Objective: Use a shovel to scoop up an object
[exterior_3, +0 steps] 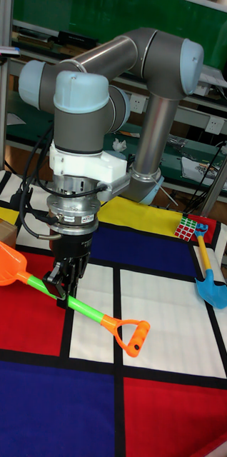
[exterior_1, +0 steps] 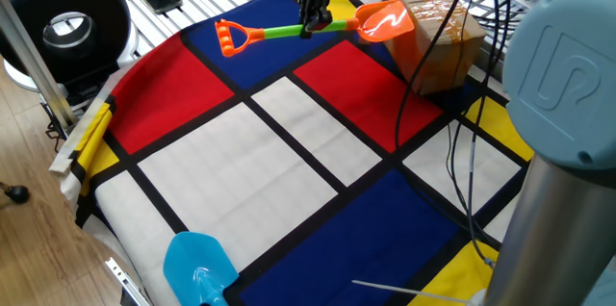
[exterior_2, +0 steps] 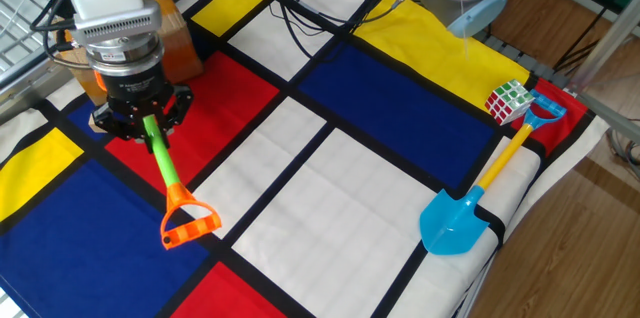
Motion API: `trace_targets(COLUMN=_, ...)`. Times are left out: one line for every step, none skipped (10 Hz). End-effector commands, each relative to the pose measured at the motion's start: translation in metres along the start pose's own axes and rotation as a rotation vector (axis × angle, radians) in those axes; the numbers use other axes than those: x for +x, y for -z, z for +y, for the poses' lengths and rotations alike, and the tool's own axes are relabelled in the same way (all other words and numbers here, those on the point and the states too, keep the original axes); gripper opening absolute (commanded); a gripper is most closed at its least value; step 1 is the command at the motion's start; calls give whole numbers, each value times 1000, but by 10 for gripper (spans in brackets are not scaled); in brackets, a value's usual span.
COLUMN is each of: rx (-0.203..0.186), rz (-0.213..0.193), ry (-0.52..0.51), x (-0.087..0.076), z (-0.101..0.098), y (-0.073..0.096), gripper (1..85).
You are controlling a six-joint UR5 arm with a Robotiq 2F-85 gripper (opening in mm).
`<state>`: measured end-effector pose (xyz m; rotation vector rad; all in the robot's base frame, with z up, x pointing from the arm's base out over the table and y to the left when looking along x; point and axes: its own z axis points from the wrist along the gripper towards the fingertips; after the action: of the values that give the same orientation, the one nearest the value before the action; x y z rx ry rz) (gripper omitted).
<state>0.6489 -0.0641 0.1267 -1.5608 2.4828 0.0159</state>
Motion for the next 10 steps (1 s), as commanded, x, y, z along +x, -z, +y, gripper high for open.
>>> trace_targets(rx=-7, rz=-17, ry=-3, x=-4, z=1, y=1, gripper=10)
trace_targets(rx=-6, rz=-15, ry=-2, x=-3, z=1, y=1, gripper=10)
trace_targets(rx=-9, rz=-21, ry=-5, x=-5, z=2, y=1, gripper=10)
trace_targets(rx=-10, rz=-22, ry=-5, x=-5, z=2, y=2, gripper=10)
trace_targets(rx=-9, rz=-22, ry=6, x=-5, z=2, y=2, gripper=10)
trace_targets(rx=-34, rz=-43, ry=22, x=-10, z=8, y=2, gripper=10)
trace_targets(rx=-45, rz=-41, ry=53, x=-9, z=11, y=2, gripper=10)
trace_targets(rx=-38, rz=-28, ry=72, x=-6, z=9, y=2, gripper=10)
trace_targets(rx=-39, rz=-31, ry=76, x=-7, z=10, y=2, gripper=10)
trace_targets(rx=-42, rz=-39, ry=76, x=-9, z=11, y=2, gripper=10)
